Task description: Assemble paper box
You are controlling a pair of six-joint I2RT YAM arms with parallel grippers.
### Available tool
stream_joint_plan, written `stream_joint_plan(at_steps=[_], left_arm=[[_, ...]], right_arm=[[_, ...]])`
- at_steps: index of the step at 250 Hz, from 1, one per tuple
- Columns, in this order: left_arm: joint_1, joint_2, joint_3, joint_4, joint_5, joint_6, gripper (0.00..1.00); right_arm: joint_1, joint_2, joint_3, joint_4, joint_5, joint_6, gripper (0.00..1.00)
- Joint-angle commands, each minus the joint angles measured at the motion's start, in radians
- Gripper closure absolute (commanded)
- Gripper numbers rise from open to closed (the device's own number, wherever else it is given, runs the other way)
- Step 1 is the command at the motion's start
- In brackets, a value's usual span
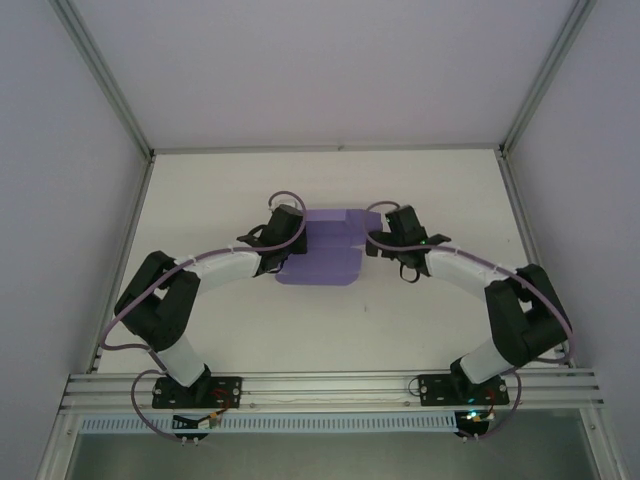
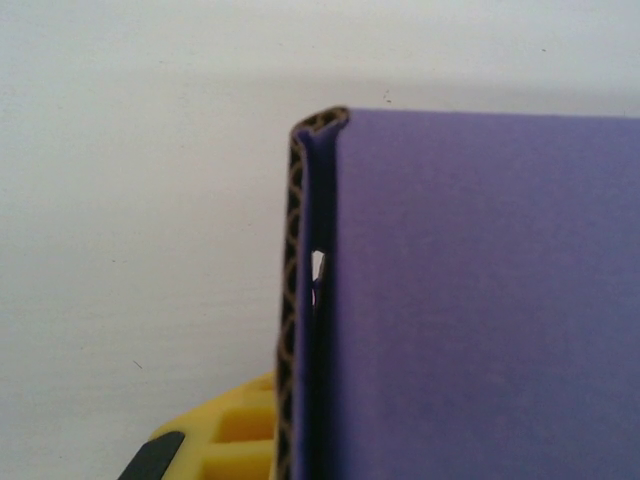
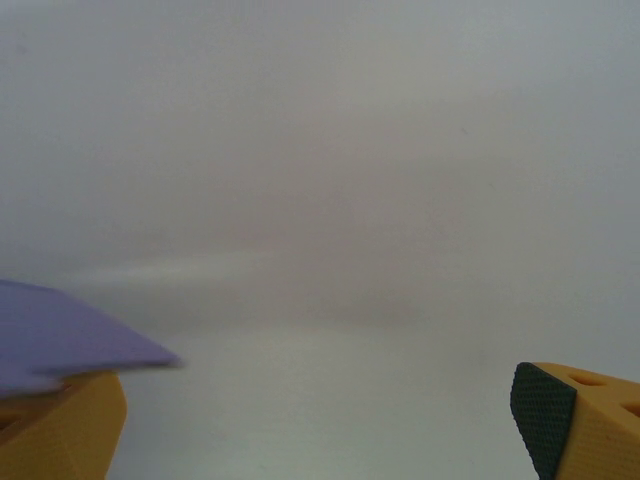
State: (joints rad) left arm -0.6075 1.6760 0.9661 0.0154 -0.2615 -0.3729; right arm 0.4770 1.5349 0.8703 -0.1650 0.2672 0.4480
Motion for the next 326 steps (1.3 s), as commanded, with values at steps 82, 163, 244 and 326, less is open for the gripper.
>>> stream_joint_plan(at_steps=[82,163,244,326], left_arm=[[-0.007,0.004,0.049,-0.027,0.051,-0.010,1.00],[-0.006,0.002,0.049,-0.044,0.035,-0.016,1.00],[-0.006,-0.015,0.045,-0.065,-0.001,0.020,1.00],[-0.005,-0.012,0.045,-0.061,0.046,0.037,1.00]], right_arm=[[0.086,0.148,0.159,0.094,-0.145,-0.071,0.00],[0.111,0.066,0.110,0.075,0.043,-0.067,0.00],[0.048,-0.243,-0.087,-0.024,-0.036,-0.134,0.00],[-0.328,-0.366,-0.185,0.066,-0.398,-0.148,0.01]])
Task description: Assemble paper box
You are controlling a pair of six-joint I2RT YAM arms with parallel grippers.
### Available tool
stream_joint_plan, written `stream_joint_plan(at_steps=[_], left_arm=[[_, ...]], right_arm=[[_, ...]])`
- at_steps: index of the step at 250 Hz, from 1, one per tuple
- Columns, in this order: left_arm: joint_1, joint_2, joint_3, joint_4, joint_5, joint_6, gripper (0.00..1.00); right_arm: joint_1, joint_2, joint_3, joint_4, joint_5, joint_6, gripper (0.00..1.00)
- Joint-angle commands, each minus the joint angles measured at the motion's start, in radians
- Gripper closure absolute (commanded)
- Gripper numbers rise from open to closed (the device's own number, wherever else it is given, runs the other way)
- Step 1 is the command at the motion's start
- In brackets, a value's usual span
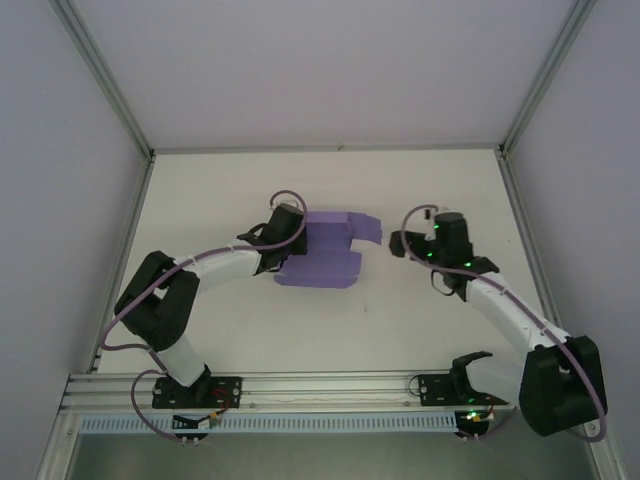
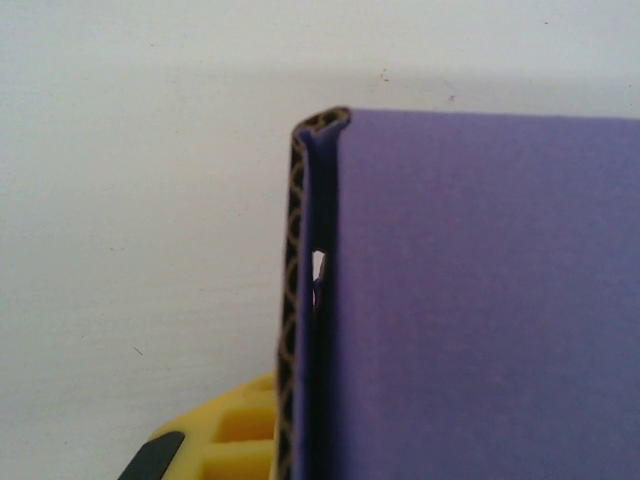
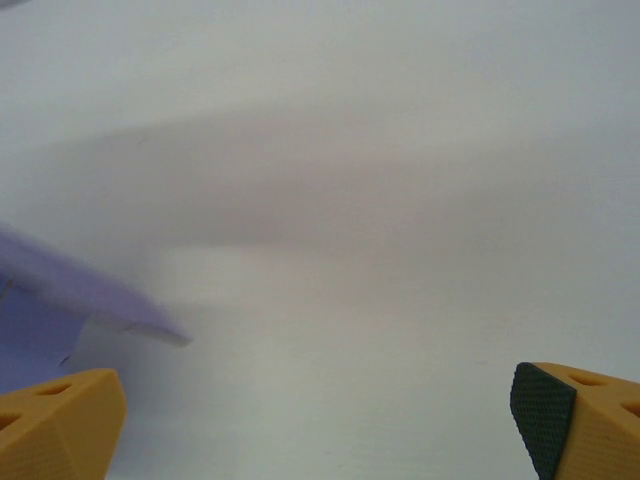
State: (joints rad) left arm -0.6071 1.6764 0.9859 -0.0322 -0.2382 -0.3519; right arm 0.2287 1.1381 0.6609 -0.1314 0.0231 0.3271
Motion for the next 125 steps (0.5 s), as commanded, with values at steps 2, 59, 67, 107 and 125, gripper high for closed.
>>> stream_joint_plan(at_steps=[2,59,67,107,125], left_arm=[[-0.005,-0.012,0.026,-0.014,0.025,0.017,1.00],[-0.005,0.000,0.036,-0.022,0.023,0.016,1.00],[-0.006,0.003,0.040,-0.025,0.024,0.017,1.00],[-0.006,0.017,0.064,-0.043,0.011,0.006,1.00],[-0.005,0.021,0.074,-0.053,0.007,0.001,1.00]], right_arm=[[-0.084,0.037,0.029,0.031,-0.157,-0.029,0.01],[-0.113,0.302,0.199,0.002,-0.389,-0.129,0.19],[-0.112,0.330,0.214,0.009,-0.449,-0.147,0.21],[-0.099,0.378,0.220,0.036,-0.693,-0.205,0.28],[-0.076,0.381,0.218,0.006,-0.730,-0.255,0.30]])
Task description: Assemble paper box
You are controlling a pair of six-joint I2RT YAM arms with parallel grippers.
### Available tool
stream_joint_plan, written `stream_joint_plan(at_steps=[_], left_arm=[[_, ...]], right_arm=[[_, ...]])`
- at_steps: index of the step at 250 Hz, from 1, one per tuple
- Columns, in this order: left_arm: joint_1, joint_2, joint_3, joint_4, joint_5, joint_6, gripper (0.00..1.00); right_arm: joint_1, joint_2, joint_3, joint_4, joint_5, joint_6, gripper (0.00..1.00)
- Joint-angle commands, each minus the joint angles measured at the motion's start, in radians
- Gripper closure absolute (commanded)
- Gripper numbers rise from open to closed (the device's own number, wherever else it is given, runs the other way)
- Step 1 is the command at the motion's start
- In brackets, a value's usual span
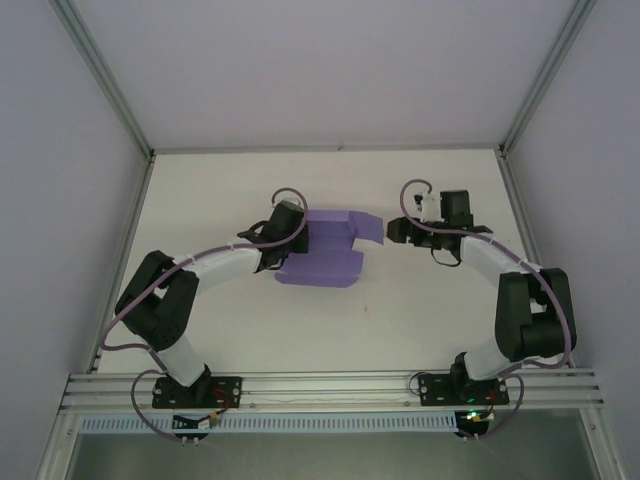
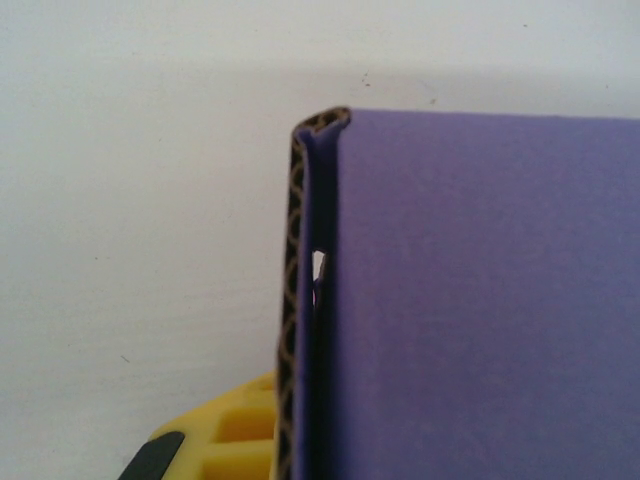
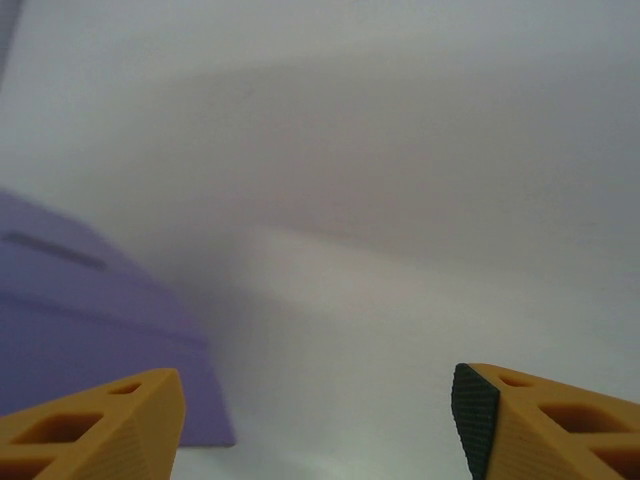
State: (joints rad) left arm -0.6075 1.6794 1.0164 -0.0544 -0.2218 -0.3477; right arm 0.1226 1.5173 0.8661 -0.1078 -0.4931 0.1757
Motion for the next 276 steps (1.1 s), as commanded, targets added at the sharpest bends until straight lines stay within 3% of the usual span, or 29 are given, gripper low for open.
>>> stream_joint_plan(at_steps=[1,49,91,148,202,245,276], left_arm=[[-0.005,0.018,0.044,-0.031,-0.008,-0.003,1.00],[-0.006,0.029,0.058,-0.036,0.004,0.000,1.00],[-0.006,0.038,0.064,-0.040,0.016,-0.001,1.00],[-0.006,0.044,0.066,-0.038,0.045,-0.004,1.00],[-0.007,0.041,0.060,-0.037,0.060,-0.005,1.00],[-0.007,0.045,0.060,-0.047,0.047,-0.013,1.00],[-0.008,0.052,0.065,-0.034,0.062,-0.016,1.00]], right_arm=[[0.031,0.002,0.014,-0.019,-0.214,-0.106,0.30],[0.114,0.041,0.064,-0.122,-0.215,-0.200,0.34],[0.160,0.069,0.071,-0.008,-0.263,-0.150,0.38],[0.237,0.126,0.116,0.059,-0.226,-0.127,0.44],[0.285,0.156,0.149,0.093,-0.039,-0.114,0.50],[0.315,0.131,0.121,0.198,0.120,-0.068,0.49],[0.322,0.151,0.141,0.264,0.054,-0.005,0.50]])
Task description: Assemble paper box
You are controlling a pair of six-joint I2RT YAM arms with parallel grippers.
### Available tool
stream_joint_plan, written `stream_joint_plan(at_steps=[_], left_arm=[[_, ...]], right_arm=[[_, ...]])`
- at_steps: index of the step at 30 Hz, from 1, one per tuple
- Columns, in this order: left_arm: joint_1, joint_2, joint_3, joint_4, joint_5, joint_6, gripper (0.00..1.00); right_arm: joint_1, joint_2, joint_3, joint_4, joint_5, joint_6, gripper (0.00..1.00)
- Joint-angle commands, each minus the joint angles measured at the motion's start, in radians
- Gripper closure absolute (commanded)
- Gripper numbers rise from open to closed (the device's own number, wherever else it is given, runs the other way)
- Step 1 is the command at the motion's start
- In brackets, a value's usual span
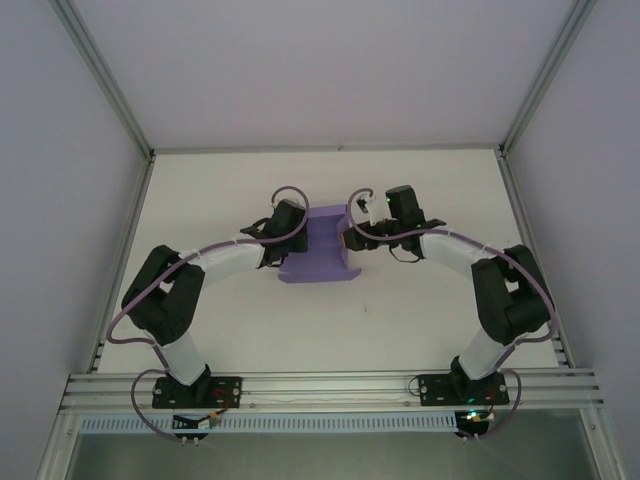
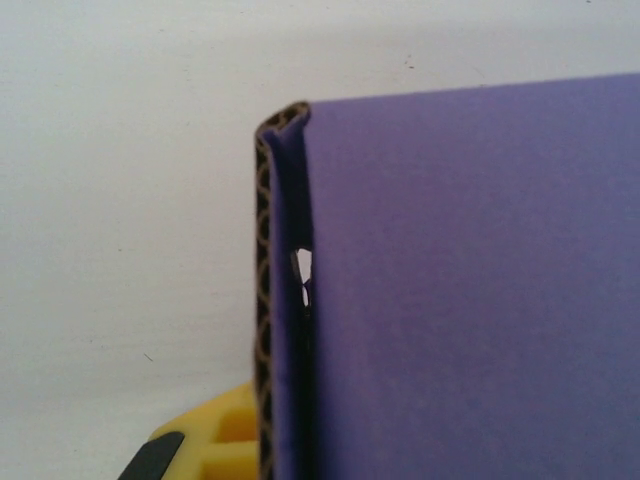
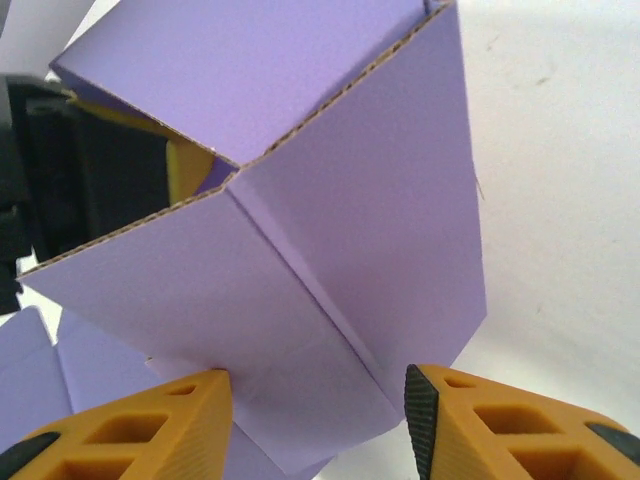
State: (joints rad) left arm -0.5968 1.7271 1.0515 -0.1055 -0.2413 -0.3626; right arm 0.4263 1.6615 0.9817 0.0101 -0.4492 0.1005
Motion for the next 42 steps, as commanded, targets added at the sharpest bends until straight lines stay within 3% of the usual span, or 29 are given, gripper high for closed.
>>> stream_joint_plan(at_steps=[1,7,14,19,23,32,35,40,42], left_arm=[[-0.018,0.005,0.031,0.017,0.082,-0.002,1.00],[-0.020,0.004,0.038,0.031,0.099,-0.018,1.00],[-0.020,-0.006,0.040,0.041,0.109,-0.022,1.00],[-0.024,0.007,0.049,0.048,0.132,-0.033,1.00],[-0.026,0.016,0.051,0.053,0.140,-0.032,1.00],[-0.028,0.018,0.073,0.051,0.135,-0.046,1.00],[-0.028,0.024,0.086,0.044,0.148,-0.053,1.00],[-0.029,0.040,0.094,0.042,0.153,-0.061,1.00],[-0.029,0.042,0.100,0.039,0.163,-0.063,1.00]], right_arm=[[0.018,0.008,0.027,0.145,0.009,0.070,0.50],[0.072,0.074,0.084,0.089,0.096,0.022,0.49],[0.117,0.097,0.056,0.194,0.257,0.048,0.51],[0.120,0.124,0.062,0.301,0.217,0.142,0.52],[0.133,0.153,0.104,0.291,0.150,0.129,0.53],[0.173,0.182,0.105,0.251,0.430,0.071,0.61],[0.179,0.184,0.109,0.282,0.463,0.132,0.56],[0.189,0.195,0.122,0.354,0.423,0.269,0.54],[0.203,0.196,0.120,0.384,0.379,0.257,0.54]])
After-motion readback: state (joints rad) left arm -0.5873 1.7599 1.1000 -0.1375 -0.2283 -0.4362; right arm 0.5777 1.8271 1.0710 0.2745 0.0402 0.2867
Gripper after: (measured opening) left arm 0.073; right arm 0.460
